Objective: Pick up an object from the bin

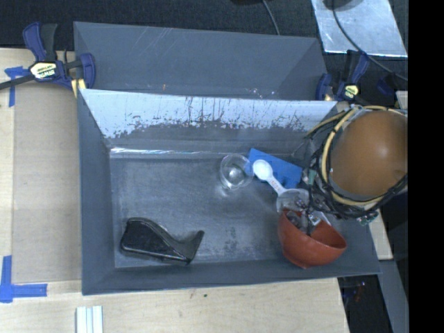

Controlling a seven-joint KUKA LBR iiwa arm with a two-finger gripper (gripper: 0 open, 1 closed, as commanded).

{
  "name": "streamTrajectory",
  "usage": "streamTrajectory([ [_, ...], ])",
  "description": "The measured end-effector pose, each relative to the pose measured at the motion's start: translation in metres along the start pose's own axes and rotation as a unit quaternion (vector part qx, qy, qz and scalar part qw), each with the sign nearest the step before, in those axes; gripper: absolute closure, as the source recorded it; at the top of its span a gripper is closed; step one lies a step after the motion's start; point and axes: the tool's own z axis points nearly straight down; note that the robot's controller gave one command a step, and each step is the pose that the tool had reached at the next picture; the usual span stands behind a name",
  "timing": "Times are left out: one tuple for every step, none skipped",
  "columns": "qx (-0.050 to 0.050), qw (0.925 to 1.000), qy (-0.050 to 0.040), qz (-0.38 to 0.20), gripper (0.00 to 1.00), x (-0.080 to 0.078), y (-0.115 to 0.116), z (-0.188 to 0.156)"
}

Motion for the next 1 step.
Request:
streamTrajectory([
  [0.0, 1.0, -0.0014, 0.001, 1.0, -0.0009, -0.0005, -0.009],
])
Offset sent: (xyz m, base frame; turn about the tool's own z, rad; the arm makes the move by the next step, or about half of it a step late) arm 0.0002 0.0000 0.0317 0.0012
